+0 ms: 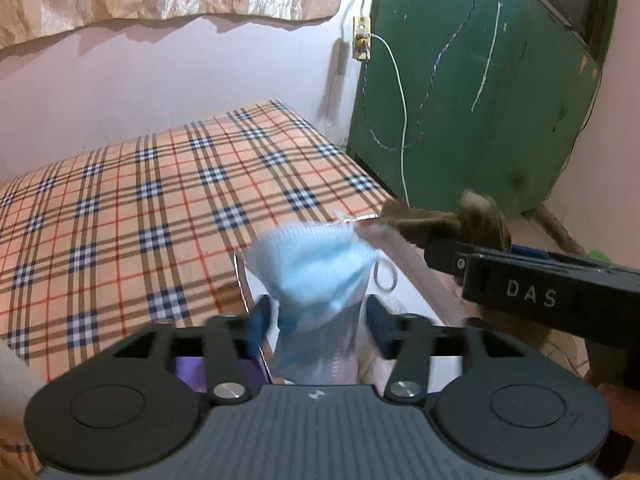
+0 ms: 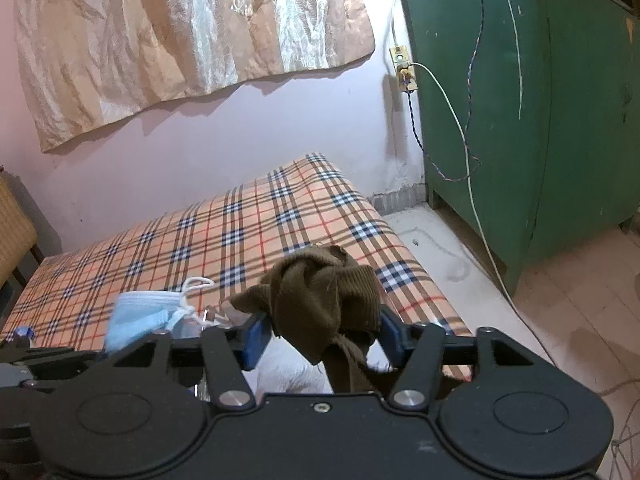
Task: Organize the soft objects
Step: 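Lower the mask and cloth into the box and open both grippers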
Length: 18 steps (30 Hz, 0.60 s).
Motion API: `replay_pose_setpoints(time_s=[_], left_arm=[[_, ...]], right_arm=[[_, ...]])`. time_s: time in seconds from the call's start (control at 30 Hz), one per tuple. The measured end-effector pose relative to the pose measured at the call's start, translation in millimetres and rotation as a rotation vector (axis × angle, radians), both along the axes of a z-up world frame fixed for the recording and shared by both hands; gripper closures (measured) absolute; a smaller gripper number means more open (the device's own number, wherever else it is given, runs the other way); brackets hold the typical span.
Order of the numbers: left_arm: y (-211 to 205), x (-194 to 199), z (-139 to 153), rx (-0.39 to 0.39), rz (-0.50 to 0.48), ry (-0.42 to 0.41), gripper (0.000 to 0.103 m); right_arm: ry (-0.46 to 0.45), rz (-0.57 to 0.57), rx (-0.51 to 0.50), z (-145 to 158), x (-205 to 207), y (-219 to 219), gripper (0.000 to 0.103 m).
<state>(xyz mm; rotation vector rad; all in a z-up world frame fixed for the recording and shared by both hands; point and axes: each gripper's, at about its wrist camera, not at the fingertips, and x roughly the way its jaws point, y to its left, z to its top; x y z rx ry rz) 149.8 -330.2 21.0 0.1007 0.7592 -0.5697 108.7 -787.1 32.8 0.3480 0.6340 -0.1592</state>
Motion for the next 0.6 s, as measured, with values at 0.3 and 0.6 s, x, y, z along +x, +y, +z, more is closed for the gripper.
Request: replay_pose_setpoints(time_s=[0.3, 0.6], left_arm=[[14.5, -4.7, 9.3, -0.020, 0.024, -0.016, 0.017], [48.6, -26.8, 30.8, -0.017, 0.105, -0.041, 0.011]], right_arm=[[-0.019, -0.009, -0.029, 12.4, -13.9, 3.1, 0.021], [-0.063, 0.014, -0.023, 38.4, -39.1, 22.9, 0.021]])
